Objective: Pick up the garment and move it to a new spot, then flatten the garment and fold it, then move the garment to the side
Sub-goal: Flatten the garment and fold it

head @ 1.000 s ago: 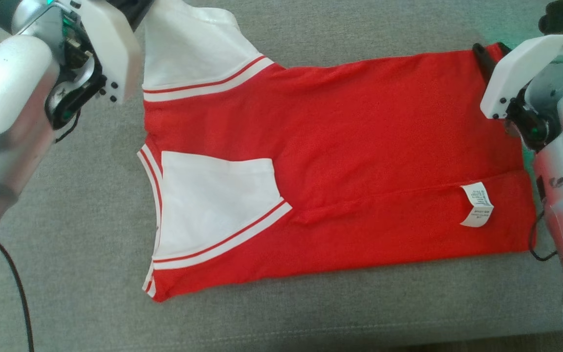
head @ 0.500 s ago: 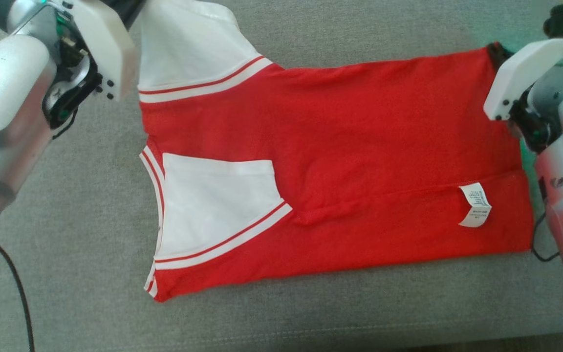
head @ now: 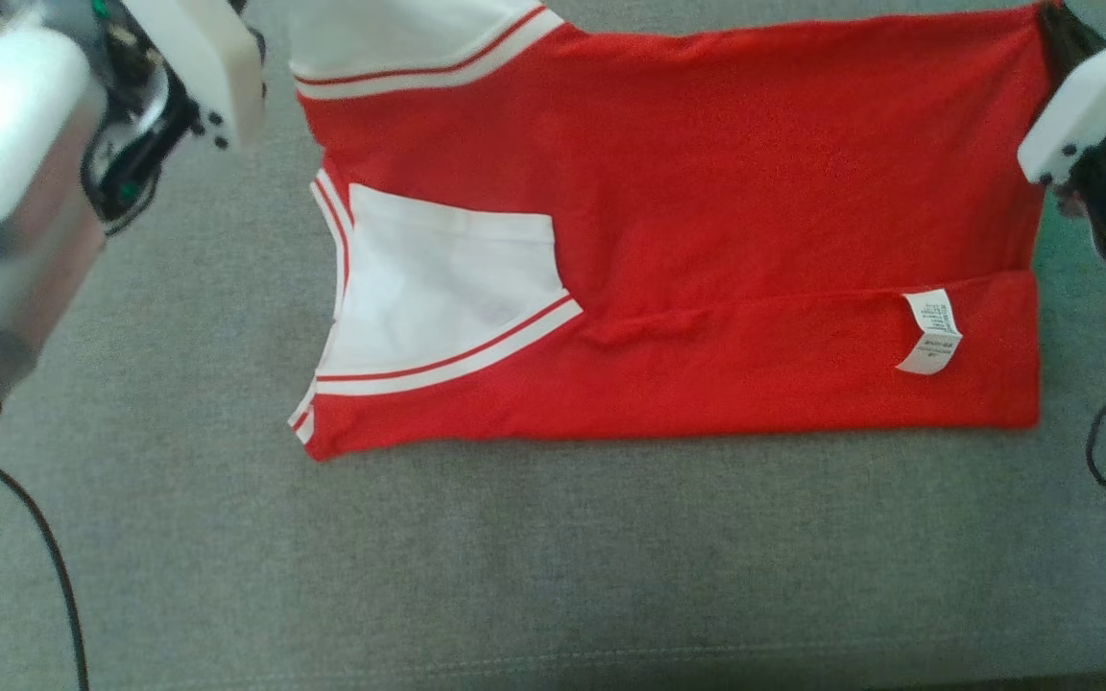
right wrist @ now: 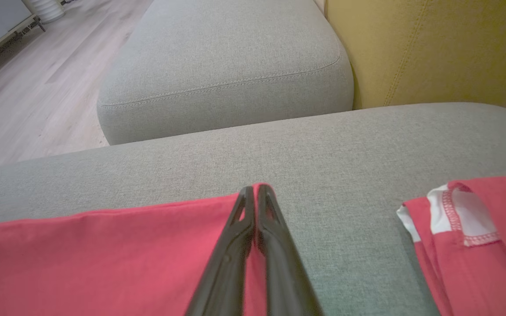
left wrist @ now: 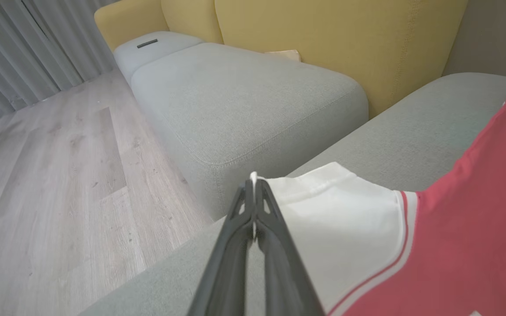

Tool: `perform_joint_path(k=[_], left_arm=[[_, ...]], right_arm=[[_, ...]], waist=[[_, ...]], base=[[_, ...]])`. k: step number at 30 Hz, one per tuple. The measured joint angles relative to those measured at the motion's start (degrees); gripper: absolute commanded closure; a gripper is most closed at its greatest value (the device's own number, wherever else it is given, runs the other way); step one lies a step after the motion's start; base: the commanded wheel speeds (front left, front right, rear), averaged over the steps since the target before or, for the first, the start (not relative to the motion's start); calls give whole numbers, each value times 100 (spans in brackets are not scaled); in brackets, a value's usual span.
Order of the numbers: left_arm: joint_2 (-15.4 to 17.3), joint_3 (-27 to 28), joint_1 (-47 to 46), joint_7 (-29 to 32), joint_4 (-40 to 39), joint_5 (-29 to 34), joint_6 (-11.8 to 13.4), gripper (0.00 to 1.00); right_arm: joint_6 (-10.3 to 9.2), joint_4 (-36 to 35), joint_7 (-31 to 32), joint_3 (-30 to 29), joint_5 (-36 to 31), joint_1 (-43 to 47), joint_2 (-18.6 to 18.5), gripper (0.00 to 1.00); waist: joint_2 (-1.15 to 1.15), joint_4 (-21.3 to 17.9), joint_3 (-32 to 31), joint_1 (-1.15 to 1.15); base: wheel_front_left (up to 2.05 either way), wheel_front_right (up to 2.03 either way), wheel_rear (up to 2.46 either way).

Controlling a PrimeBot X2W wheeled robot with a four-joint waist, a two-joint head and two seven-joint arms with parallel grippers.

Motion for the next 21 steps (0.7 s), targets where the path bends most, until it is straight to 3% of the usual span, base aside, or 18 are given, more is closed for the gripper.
perform_joint_path(k=[10,21], left_arm=[[311,-15,824,21,-580,-403,15,100],[1031,-85,2190,-170,-2078,-567,769,100]], right_arm=[[0,-404,-119,111,396,872,-179,100],[0,-1072,-176,40,678,1989,-257,100]], waist=[[0,142,-288,0],[0,196,-493,0]], base=[[0,0,0],[0,0,0]])
